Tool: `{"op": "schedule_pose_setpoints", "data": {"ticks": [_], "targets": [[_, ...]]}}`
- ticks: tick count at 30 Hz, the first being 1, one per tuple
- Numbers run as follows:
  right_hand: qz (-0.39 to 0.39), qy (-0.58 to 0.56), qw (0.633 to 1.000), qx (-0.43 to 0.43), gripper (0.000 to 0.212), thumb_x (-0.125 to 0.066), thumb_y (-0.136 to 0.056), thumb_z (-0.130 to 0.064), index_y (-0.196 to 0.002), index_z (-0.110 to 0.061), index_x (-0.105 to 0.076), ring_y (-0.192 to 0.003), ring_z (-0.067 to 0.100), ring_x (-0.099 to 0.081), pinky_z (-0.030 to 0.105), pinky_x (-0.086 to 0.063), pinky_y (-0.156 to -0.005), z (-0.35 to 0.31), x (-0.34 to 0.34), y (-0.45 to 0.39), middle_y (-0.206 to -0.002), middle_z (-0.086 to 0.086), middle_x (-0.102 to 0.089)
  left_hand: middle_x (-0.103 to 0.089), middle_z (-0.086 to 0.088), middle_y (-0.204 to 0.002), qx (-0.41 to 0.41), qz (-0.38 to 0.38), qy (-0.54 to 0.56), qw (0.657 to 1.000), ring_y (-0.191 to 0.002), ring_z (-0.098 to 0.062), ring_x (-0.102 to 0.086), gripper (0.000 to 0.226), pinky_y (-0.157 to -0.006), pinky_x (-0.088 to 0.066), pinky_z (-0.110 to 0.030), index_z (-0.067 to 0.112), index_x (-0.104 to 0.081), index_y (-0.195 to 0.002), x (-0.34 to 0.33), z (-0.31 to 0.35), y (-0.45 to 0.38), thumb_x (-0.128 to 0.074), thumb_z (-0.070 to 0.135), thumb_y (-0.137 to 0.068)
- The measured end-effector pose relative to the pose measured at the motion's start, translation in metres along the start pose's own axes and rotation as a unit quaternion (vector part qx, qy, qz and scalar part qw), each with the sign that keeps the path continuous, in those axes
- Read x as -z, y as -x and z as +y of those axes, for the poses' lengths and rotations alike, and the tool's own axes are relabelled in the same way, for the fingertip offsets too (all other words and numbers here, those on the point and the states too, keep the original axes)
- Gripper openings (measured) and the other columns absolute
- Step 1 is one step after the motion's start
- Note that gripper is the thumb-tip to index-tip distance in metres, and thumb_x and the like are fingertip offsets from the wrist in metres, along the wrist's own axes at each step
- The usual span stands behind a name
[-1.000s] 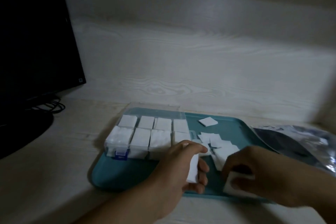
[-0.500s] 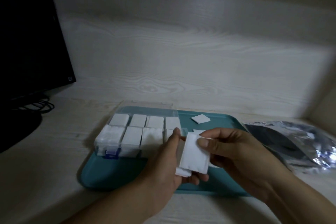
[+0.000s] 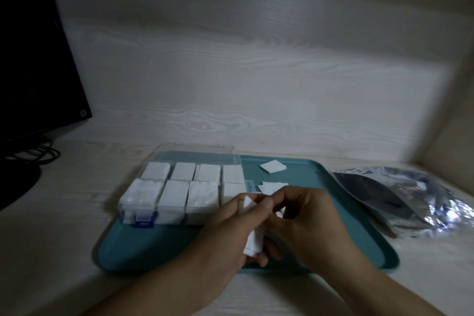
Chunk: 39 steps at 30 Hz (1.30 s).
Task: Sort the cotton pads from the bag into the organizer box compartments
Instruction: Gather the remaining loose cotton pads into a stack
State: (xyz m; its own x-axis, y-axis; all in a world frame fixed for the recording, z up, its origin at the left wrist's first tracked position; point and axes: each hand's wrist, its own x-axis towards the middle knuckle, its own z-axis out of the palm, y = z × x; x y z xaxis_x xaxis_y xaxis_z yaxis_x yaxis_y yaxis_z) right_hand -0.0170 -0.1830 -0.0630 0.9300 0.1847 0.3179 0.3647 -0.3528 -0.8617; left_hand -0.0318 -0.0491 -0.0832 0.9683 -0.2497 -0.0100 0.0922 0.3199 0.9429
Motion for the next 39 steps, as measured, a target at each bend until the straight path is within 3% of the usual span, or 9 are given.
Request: {"op": "schedule_pose_setpoints", "data": {"ticks": [4, 10, 12, 15, 19, 25, 32, 36, 39], "targets": [[-0.028, 0.056, 0.998, 0.003, 0.013, -0.075, -0.082, -0.007, -0.076, -0.019, -0.074, -0.042, 0.0, -0.053, 0.015, -0.041, -0.045, 0.002, 0.007, -0.004, -0.067, -0.003, -0.072, -0.07, -0.014, -0.079, 0.004, 0.015, 0.003, 1.0, -0.058, -0.028, -0.063, 0.035, -0.047, -0.043, -0.028, 0.014, -0.063, -0.118, 0.0, -0.002, -0.002, -0.055, 0.027, -0.087], [0.124, 0.102, 0.986, -0.036, 0.018, -0.064, -0.09, -0.007, -0.085, -0.022, -0.072, -0.053, 0.005, -0.056, 0.01, -0.04, -0.048, 0.031, 0.061, -0.042, -0.067, -0.006, -0.069, -0.072, -0.02, -0.087, 0.03, 0.053, 0.057, 0.997, -0.051, -0.027, -0.058, 0.016, -0.042, -0.038, -0.023, 0.008, -0.059, -0.104, 0.001, 0.001, -0.003, -0.047, 0.018, -0.099], [0.072, 0.192, 0.978, -0.041, 0.012, -0.064, -0.091, -0.017, -0.099, -0.021, -0.073, -0.059, -0.003, -0.058, 0.009, -0.041, -0.054, 0.043, 0.07, -0.046, -0.072, -0.012, -0.069, -0.072, -0.018, -0.084, 0.039, 0.049, 0.065, 0.996, -0.049, -0.025, -0.055, 0.017, -0.043, -0.034, -0.022, 0.008, -0.058, -0.098, -0.001, 0.003, -0.002, -0.051, 0.022, -0.093], [-0.08, 0.316, 0.941, -0.092, 0.036, -0.063, -0.091, -0.037, -0.126, -0.027, -0.061, -0.096, 0.009, -0.061, 0.02, -0.048, -0.077, 0.052, 0.069, -0.045, -0.114, -0.005, -0.064, -0.07, -0.017, -0.081, 0.053, 0.058, 0.086, 0.993, -0.048, -0.024, -0.054, 0.025, -0.041, -0.033, -0.021, 0.007, -0.059, -0.094, -0.002, 0.006, -0.002, -0.055, 0.03, -0.084], [-0.167, 0.408, 0.896, -0.057, 0.054, -0.063, -0.09, -0.039, -0.141, -0.039, -0.043, -0.128, 0.015, -0.035, 0.034, -0.033, -0.11, 0.049, 0.068, -0.04, -0.136, -0.011, -0.044, -0.07, -0.018, -0.078, 0.054, 0.069, 0.099, 0.991, -0.047, -0.026, -0.055, 0.028, -0.041, -0.035, -0.02, 0.006, -0.057, -0.09, -0.001, 0.006, -0.003, -0.044, 0.029, -0.099], [-0.219, 0.389, 0.895, 0.01, 0.053, -0.063, -0.092, -0.026, -0.139, -0.042, -0.046, -0.122, 0.007, -0.034, 0.024, -0.032, -0.106, 0.053, 0.068, -0.041, -0.135, -0.022, -0.045, -0.071, -0.023, -0.09, 0.013, 0.058, 0.096, 0.994, -0.058, -0.03, -0.062, 0.025, -0.045, -0.046, -0.027, 0.006, -0.062, -0.112, 0.002, 0.002, -0.005, -0.042, 0.017, -0.1], [-0.089, 0.319, 0.941, 0.069, 0.025, -0.07, -0.088, -0.016, -0.103, -0.037, -0.071, -0.079, -0.001, -0.058, 0.015, -0.043, -0.068, 0.042, 0.071, -0.043, -0.089, -0.017, -0.066, -0.073, -0.02, -0.096, 0.02, 0.046, 0.101, 0.994, -0.062, -0.026, -0.065, 0.021, -0.048, -0.049, -0.029, 0.007, -0.065, -0.103, 0.002, 0.005, -0.002, -0.05, 0.015, -0.09], [-0.046, 0.113, 0.991, 0.061, 0.014, -0.074, -0.08, -0.019, -0.088, -0.03, -0.078, -0.074, 0.025, -0.066, 0.038, -0.054, -0.074, 0.011, 0.082, -0.035, -0.082, -0.009, -0.075, -0.071, -0.018, -0.087, 0.028, 0.058, 0.103, 0.993, -0.058, -0.024, -0.062, 0.036, -0.046, -0.043, -0.025, 0.007, -0.064, -0.094, -0.002, 0.006, -0.002, -0.053, 0.04, -0.084], [-0.084, -0.111, 0.99, 0.034, 0.018, -0.067, -0.076, -0.007, -0.09, -0.011, -0.077, -0.059, 0.006, -0.06, 0.015, -0.047, -0.057, -0.008, 0.066, -0.023, -0.068, -0.006, -0.07, -0.07, -0.019, -0.078, 0.025, 0.058, 0.096, 0.993, -0.056, -0.025, -0.062, 0.052, -0.045, -0.043, -0.024, 0.005, -0.063, -0.096, -0.003, 0.004, -0.003, -0.045, 0.053, -0.085]]}}
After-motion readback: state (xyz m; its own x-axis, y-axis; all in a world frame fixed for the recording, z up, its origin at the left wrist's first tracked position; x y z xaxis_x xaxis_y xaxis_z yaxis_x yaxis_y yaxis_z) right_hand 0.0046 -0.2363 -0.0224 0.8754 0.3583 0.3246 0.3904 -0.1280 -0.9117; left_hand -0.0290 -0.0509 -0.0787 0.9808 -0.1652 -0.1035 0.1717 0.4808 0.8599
